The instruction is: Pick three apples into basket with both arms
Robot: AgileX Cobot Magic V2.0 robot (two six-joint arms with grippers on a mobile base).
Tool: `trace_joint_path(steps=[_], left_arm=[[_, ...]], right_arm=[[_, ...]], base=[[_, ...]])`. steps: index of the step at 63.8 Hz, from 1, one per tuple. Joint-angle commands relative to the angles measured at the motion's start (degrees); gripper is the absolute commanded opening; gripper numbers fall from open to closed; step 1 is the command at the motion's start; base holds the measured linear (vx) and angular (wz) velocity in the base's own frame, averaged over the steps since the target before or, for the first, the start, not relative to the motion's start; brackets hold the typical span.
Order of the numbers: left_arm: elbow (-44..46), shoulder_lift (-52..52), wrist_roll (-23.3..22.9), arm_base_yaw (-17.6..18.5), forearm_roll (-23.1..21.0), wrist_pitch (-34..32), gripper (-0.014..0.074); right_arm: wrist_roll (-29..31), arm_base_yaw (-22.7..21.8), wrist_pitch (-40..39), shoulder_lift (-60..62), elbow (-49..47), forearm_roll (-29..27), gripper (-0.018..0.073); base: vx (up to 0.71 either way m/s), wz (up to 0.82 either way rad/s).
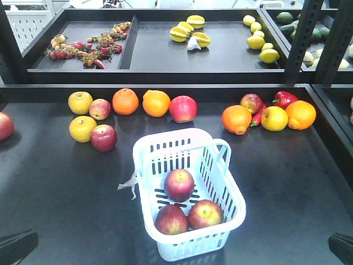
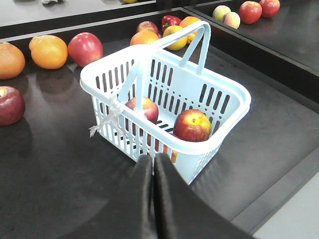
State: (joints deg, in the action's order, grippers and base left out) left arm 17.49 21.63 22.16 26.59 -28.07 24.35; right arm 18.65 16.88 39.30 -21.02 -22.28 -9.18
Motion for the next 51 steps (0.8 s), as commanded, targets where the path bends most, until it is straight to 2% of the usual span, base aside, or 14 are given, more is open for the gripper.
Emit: trace_joint_path(steps=[1,24,31,36,39,46,51], left_arm=[[1.5,0.2,-0.4,0.1,-1.4,-3.3,-0.0008],[1.5,0.2,-0.3,0.1,-1.4,-3.3,-0.0008],[1.5,0.2,-0.7,0.1,0.6,-3.5,-0.0008],[0.7,0.1,-4.9,0.1,4.2,-3.7,-0.0008],[-0.4,0.1,-9.1,0.1,7.6,-3.8,-0.0008],[-5.4,0.0,-22.2,0.1,16.0,-6.1,-0.0008],[-9.4,0.0,-27.4,0.1,20.3,-9.1,-0.0008]], right_arm=[[-0.1,-0.3,-4.0,-0.4,-1.4,0.2,-0.0001],[-0.1,-0.3,-3.8,-0.4,-1.4,0.2,-0.0001],[-0.1,-0.3,-3.8,-0.4,-1.4,0.2,-0.0001],[-0.1,-0.3,-3.8,-0.4,-1.4,0.2,-0.0001],[-0.1,-0.3,-3.8,-0.4,-1.4,0.2,-0.0001],[-0.1,-0.3,-3.8,-0.4,-1.4,0.2,-0.0001],[-0.1,-0.3,-3.6,-0.4,-1.4,0.2,-0.0001]], base=[[0.0,0.0],[0.0,0.0],[0.0,0.0],[0.0,0.0],[0.0,0.0],[0.0,0.0],[0.0,0.0]])
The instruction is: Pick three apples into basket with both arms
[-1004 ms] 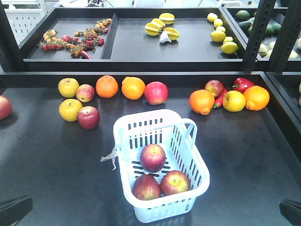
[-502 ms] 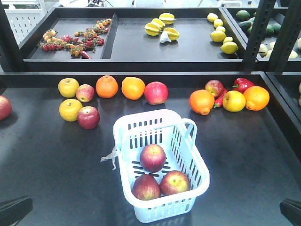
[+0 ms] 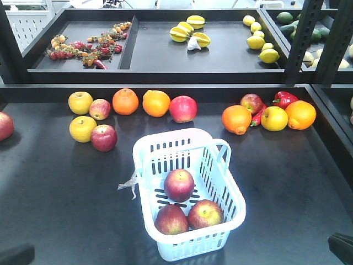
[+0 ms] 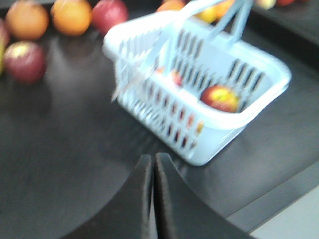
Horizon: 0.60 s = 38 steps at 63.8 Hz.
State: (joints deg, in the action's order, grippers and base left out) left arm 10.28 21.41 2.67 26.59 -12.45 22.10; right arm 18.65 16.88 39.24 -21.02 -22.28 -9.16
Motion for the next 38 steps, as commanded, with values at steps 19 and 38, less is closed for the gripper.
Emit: trace_joint_path(steps=[19,38], left_arm=[[-13.0,-7.5,-10.7,0.0,7.9,-14.2,-0.0008],[-13.1,-22.0,-10.7,-13.3,15.9,-12.1,-0.0008]], right_arm=[[-0.1,-0.3,-3.5,-0.4,-1.4,0.2,-0.0001],[-0.1,-0.3,-3.5,-0.4,-1.4,0.2,-0.0001]], base=[[0.0,0.0],[0.0,0.0]])
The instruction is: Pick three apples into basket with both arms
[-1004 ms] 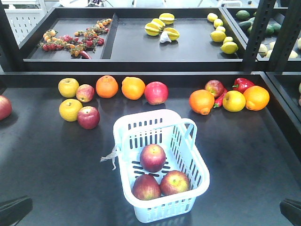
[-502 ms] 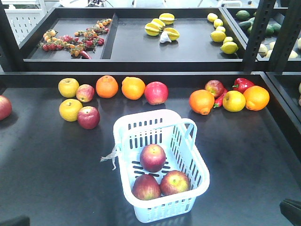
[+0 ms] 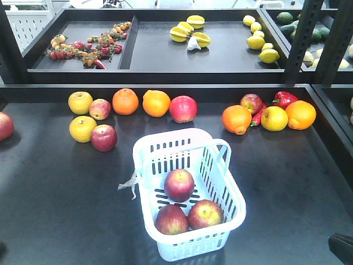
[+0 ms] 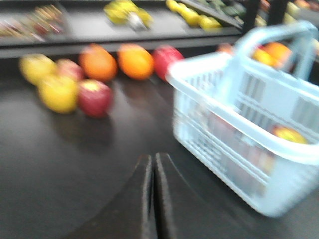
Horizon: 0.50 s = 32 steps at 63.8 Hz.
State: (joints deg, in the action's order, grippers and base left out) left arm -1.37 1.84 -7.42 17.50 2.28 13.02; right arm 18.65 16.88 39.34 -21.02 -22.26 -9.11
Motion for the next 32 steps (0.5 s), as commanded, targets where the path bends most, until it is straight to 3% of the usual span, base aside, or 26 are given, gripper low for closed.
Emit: trace_joint_path(steps=[1,13,21,32], left_arm=[[-1.4,-3.0,-0.6,-5.0,1.2,-3.0,-0.0008],[-1.4,-3.4,-0.2,-15.1,1.7,-5.4,-0.0008],[-1.4,-3.4,1.6,-19.0,1.0,-10.2,-0.0008],[-1.4,-3.4,11.9,-20.3,-9.6,-13.6,-0.0006]], right_arm=[[-0.1,-0.3,-3.6,-0.4,-1.4,0.1,-0.0001],[-0.1,-0.3,-3.6,-0.4,-1.4,0.1,-0.0001],[-0.1,-0.3,-3.6,-0.4,-1.4,0.1,-0.0001],[-0.1,-0.3,-3.6,-0.4,-1.4,0.1,-0.0001]], base=[[0.0,0.0],[0.0,0.0],[0.0,0.0],[0.0,0.0]])
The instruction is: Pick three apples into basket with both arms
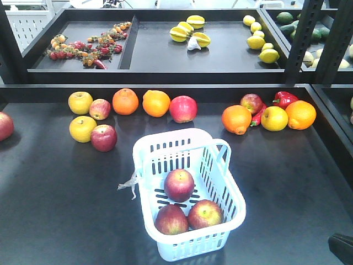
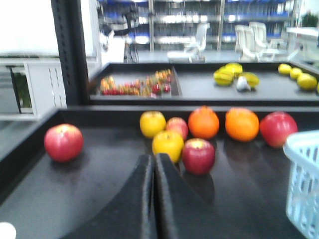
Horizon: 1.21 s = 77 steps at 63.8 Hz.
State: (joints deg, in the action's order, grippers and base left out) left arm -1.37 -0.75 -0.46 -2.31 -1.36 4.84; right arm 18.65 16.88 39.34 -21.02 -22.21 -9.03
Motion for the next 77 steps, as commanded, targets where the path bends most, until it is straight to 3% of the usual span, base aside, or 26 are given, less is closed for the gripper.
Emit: trace_joint_path(steps=[1,6,77], left_arm=[[-1.4,-0.8,5.7,-0.5,-6.7,-5.4,-0.0006],[-1.4,-0.9,8.0,-0.5,-9.2,-5.4,-0.0006],[-1.4,-0.9,7.8,-0.5,-8.7,-5.2,-0.0006]], right_arm=[[-0.1,-0.3,-3.6,-0.4,-1.4,0.0,-0.0001],[-0.1,-0.3,-3.6,-0.4,-1.4,0.0,-0.0001],[-0.1,-0.3,-3.6,-0.4,-1.2,0.1,-0.0001]], base=[[0.0,0.0],[0.0,0.0],[0.0,0.0]])
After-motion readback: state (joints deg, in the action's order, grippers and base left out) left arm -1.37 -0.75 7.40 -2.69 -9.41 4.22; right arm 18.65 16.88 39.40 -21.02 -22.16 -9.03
